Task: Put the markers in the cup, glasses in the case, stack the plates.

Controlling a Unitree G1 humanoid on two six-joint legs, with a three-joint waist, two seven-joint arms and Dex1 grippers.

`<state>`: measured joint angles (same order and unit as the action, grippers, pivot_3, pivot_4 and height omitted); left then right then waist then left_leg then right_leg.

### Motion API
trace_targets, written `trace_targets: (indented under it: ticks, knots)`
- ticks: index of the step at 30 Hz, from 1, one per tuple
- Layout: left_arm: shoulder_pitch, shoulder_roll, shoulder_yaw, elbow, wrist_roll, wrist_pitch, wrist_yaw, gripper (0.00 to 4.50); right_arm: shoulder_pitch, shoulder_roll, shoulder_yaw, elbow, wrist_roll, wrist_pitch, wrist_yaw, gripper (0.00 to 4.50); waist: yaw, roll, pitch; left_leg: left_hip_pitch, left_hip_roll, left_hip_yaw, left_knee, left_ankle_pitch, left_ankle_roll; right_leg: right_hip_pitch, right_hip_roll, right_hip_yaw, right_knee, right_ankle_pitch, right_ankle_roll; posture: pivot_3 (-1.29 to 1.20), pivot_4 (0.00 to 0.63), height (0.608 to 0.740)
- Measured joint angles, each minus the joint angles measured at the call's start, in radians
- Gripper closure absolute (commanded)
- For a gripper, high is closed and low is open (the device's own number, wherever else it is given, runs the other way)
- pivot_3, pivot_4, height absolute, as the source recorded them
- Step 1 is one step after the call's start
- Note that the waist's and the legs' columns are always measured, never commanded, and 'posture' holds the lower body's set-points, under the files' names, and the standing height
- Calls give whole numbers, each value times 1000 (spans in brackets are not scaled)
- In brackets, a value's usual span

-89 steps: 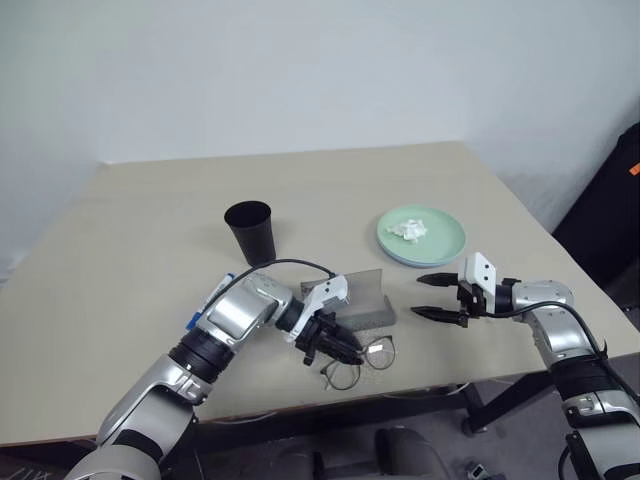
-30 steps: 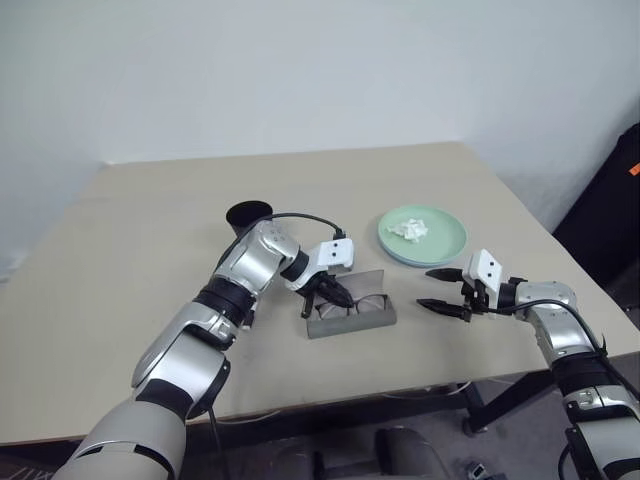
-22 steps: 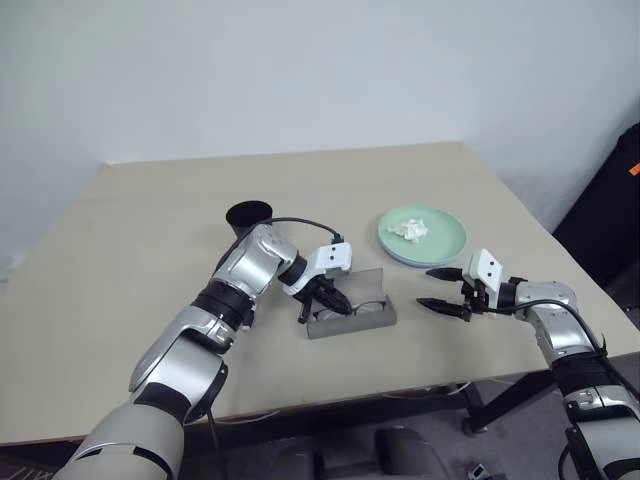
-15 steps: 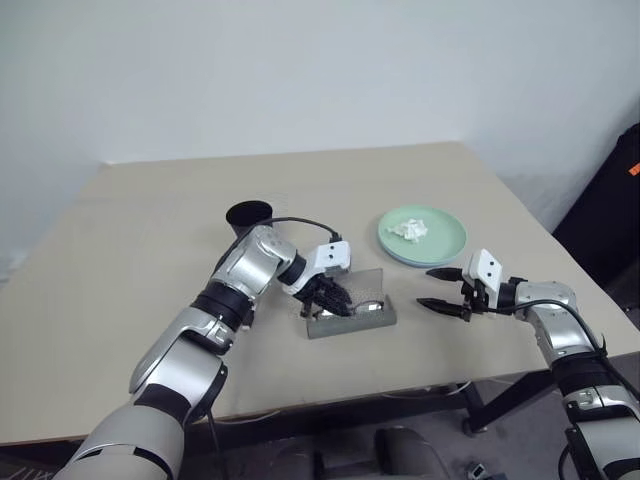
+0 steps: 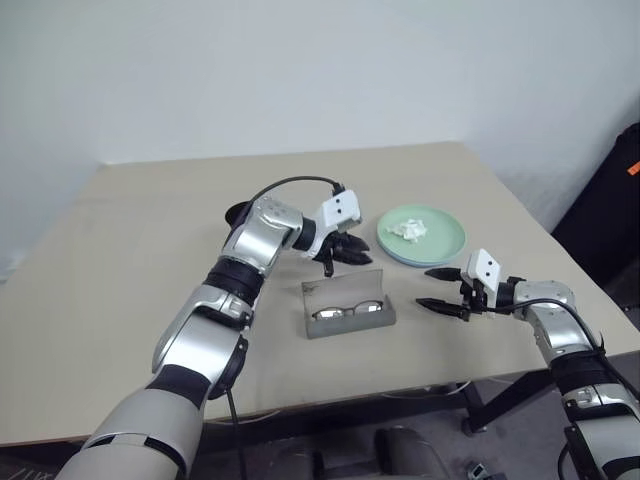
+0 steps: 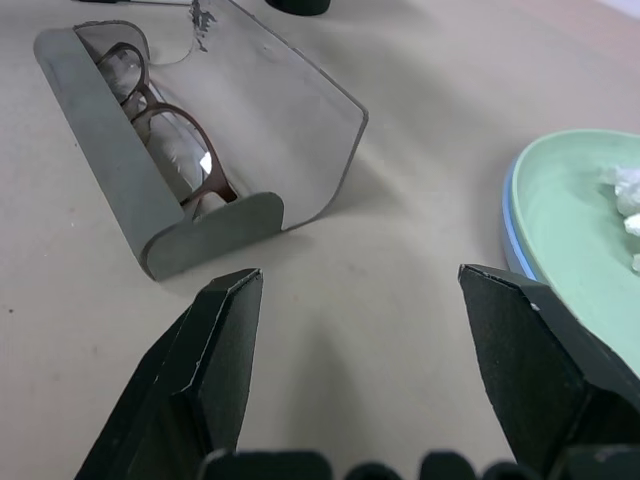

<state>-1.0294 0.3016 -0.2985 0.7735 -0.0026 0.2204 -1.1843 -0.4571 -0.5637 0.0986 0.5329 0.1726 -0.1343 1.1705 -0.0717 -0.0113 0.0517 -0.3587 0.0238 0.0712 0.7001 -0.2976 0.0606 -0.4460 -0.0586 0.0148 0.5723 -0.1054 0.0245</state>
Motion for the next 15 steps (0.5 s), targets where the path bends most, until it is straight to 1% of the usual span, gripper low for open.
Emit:
trace_targets:
  ticks: [1,6,9,12,15]
  knots:
    - [-4,-2,9,25,1,-15,19,4481,0,0,0,-1,1,0,4,1101,0,0,0,0,0,0,0,0,0,0,1,0,0,0,0,0,0,740]
    - [-40,-3,10,202,65,-109,160,4481,-1,-4,-10,-41,34,24,49,1101,1,0,0,-1,1,0,0,0,0,0,4,2,0,0,0,0,0,740]
    - [-49,-4,9,281,94,-153,203,4481,-6,-5,-17,-54,42,40,59,1101,1,-1,0,-1,0,0,0,0,0,1,4,2,0,0,0,0,0,740]
    - [-49,-13,2,347,130,-168,226,4481,-6,-6,-25,-55,43,44,63,1101,1,-1,0,-2,0,0,0,0,0,1,4,2,0,0,0,0,0,740]
    - [-49,-25,-16,364,158,-181,191,4481,-6,-5,-27,-55,43,44,63,1101,2,-1,0,-2,0,0,0,0,0,1,4,2,0,0,0,0,0,740]
